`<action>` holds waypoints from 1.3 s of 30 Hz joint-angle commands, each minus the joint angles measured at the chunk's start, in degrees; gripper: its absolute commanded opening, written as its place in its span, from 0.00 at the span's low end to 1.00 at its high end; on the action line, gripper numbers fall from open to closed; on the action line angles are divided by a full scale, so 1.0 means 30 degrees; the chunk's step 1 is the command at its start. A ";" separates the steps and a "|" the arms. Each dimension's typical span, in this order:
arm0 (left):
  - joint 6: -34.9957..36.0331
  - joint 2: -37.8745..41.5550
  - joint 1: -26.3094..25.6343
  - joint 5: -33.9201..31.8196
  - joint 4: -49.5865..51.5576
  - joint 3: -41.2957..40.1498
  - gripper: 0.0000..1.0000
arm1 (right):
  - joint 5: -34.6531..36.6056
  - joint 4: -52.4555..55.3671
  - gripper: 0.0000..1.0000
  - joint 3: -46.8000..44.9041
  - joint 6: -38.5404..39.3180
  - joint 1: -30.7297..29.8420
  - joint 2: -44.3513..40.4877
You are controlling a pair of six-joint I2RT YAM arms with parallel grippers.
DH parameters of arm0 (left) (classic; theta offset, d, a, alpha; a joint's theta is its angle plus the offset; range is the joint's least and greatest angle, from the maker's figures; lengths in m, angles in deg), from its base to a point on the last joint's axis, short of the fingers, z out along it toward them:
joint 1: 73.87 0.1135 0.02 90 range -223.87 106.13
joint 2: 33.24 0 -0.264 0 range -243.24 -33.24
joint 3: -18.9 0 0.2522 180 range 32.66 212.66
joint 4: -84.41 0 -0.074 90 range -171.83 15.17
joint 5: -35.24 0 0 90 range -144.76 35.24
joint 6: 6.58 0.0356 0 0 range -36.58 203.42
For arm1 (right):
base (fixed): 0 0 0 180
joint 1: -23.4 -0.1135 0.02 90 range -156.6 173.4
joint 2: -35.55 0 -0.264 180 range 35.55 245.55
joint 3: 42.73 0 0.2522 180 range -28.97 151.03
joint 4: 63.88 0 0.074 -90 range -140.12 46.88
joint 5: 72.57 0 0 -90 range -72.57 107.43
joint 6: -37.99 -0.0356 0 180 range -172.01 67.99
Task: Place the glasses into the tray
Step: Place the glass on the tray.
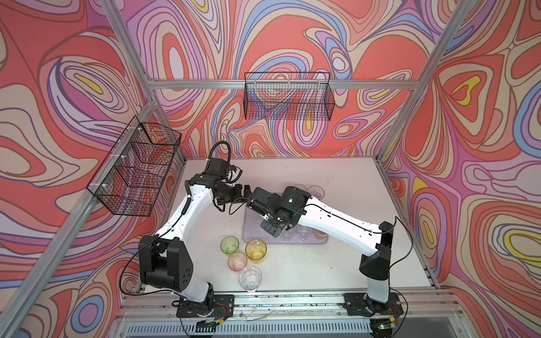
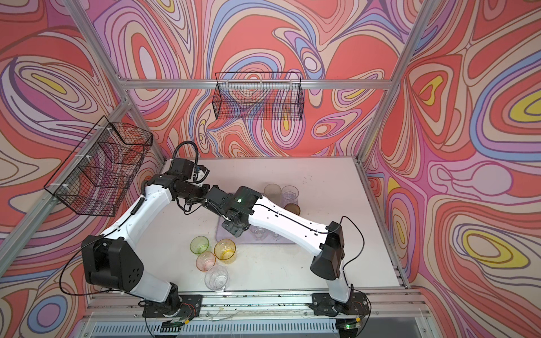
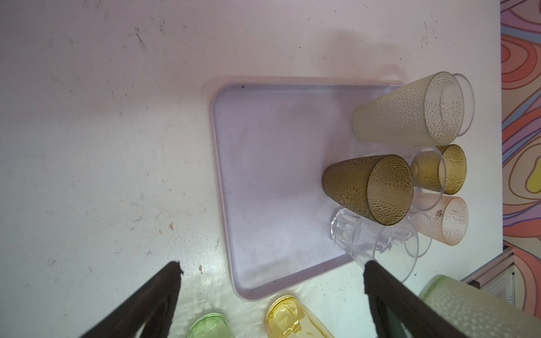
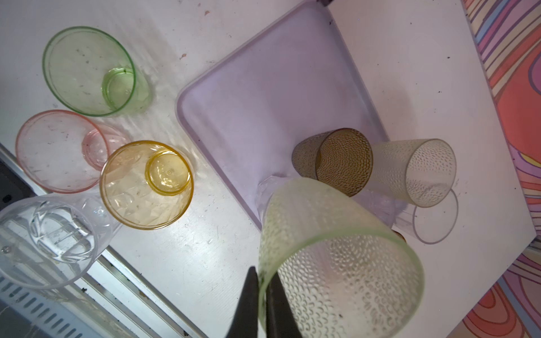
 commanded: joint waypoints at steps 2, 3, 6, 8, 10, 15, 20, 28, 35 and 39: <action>0.0173 0.0605 0.0053 0.0067 0.0330 0.0361 1.00 | 0.0862 0.0058 0.00 0.1107 0.0326 0.0679 0.0579; 0.0157 0.0576 0.0060 0.0075 0.0329 0.0361 1.00 | 0.0955 0.0080 0.00 0.1321 0.0357 0.0803 0.0699; 0.0165 0.0575 0.0053 0.0077 0.0352 0.0361 1.00 | 0.0862 0.0085 0.00 0.2035 0.0478 0.1203 0.1154; 0.0173 0.0602 0.0062 0.0027 0.0372 0.0361 1.00 | 0.0607 0.0116 0.00 0.2582 0.0578 0.1379 0.1510; 0.0201 0.0587 0.0053 -0.0028 0.0391 0.0355 1.00 | 0.0576 0.0086 0.00 0.2831 0.0708 0.1486 0.1821; 0.0185 0.0581 0.0068 -0.0047 0.0387 0.0361 1.00 | 0.0660 0.0182 0.00 0.3306 0.0712 0.1986 0.2402; 0.0170 0.0494 0.0092 0.0012 0.0353 0.0361 1.00 | 0.0754 -0.0089 0.00 0.4190 0.0712 0.2321 0.2857; 0.0143 0.0433 0.0168 -0.0128 0.0423 0.0390 1.00 | -0.0469 0.0401 0.00 0.6072 0.0632 0.2383 0.3878; 0.0085 0.0361 0.0287 -0.0119 0.0414 0.0387 1.00 | -0.2121 0.0870 0.00 0.5396 0.0398 0.2355 0.3620; 0.0052 0.0313 0.0317 -0.0142 0.0399 0.0390 1.00 | -0.2790 0.0805 0.00 0.4490 0.0094 0.2159 0.3270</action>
